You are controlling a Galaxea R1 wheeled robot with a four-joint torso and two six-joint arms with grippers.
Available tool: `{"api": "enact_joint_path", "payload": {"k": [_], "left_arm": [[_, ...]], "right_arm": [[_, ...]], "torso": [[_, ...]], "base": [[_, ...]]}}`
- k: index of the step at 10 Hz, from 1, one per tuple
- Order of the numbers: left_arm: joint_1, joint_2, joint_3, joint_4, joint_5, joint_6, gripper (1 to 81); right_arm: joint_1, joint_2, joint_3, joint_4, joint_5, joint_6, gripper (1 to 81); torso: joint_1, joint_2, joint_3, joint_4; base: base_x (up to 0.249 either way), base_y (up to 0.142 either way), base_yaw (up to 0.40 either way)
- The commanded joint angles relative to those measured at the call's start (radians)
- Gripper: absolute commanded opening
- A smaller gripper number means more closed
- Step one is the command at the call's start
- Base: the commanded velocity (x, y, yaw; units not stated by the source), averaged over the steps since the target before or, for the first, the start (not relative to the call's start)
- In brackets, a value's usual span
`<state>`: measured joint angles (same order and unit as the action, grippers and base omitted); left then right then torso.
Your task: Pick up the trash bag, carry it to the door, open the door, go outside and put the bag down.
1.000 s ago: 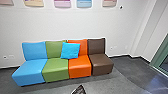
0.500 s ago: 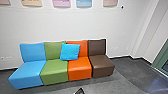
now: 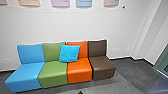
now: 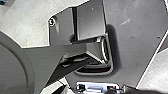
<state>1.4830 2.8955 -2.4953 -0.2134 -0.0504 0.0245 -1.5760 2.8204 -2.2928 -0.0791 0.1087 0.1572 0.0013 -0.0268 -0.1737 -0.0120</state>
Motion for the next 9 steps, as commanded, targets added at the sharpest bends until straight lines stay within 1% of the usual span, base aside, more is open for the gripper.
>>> {"api": "enact_joint_path", "payload": {"k": [1,9], "left_arm": [[-0.029,-0.005,0.006,-0.004,0.064,0.000,81.1],[-0.031,-0.002,0.006,-0.003,0.064,0.000,81.1]], "right_arm": [[0.024,-0.011,0.012,-0.004,-0.057,-0.002,81.1],[0.024,-0.011,0.006,-0.002,-0.057,-0.002,81.1]], "torso": [[0.000,0.000,0.000,0.000],[0.000,0.000,0.000,0.000]], "base": [[0.140,0.000,0.000],[0.133,0.000,0.000]]}}
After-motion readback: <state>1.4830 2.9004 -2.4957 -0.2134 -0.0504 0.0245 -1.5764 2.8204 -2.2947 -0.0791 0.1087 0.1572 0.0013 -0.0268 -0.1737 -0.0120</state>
